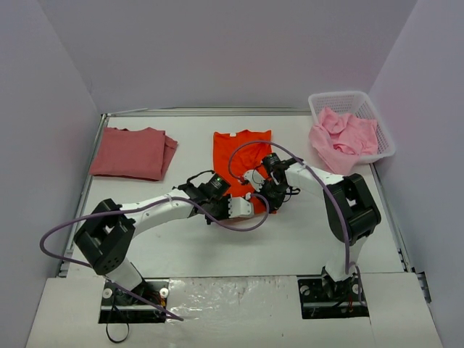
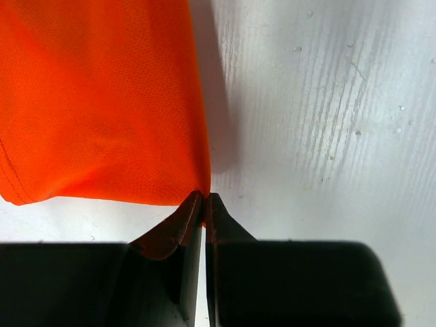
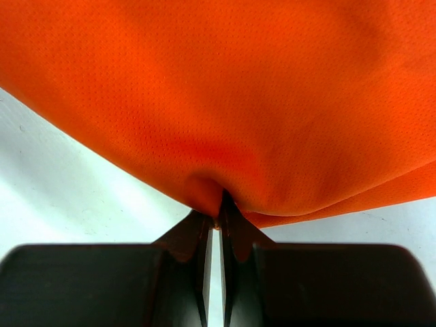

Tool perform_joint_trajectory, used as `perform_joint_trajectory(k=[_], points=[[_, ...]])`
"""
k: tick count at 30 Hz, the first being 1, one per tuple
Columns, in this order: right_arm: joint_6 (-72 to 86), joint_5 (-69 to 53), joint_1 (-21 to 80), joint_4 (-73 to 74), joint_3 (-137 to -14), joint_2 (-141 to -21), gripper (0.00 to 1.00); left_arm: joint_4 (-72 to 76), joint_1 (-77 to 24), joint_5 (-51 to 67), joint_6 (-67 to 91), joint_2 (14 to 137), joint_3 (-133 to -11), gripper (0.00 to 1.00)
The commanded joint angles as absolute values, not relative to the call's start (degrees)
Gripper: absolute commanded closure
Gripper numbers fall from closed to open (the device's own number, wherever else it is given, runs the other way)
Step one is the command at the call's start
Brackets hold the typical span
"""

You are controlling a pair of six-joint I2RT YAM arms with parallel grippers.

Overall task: Fold and stack the t-shirts
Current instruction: Grab one side of the 2/3 rectangular tshirt with both arms

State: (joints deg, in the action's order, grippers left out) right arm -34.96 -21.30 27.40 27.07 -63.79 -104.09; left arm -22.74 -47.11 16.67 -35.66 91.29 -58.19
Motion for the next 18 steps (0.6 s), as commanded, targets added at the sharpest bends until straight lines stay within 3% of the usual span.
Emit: perform_joint_trajectory(k=[1,18], points=[[-36.65,-21.97,27.95,34.45,-60.03,-106.7,1.0,-28.91,-45.71,20.04,-37.35,88.77,-60.82,0.98],[-39.02,-23.46,26.81,38.32,-60.12,-93.35,1.0,-31.37,-40.35,27.24,-36.21,86.05,-62.4,0.98]])
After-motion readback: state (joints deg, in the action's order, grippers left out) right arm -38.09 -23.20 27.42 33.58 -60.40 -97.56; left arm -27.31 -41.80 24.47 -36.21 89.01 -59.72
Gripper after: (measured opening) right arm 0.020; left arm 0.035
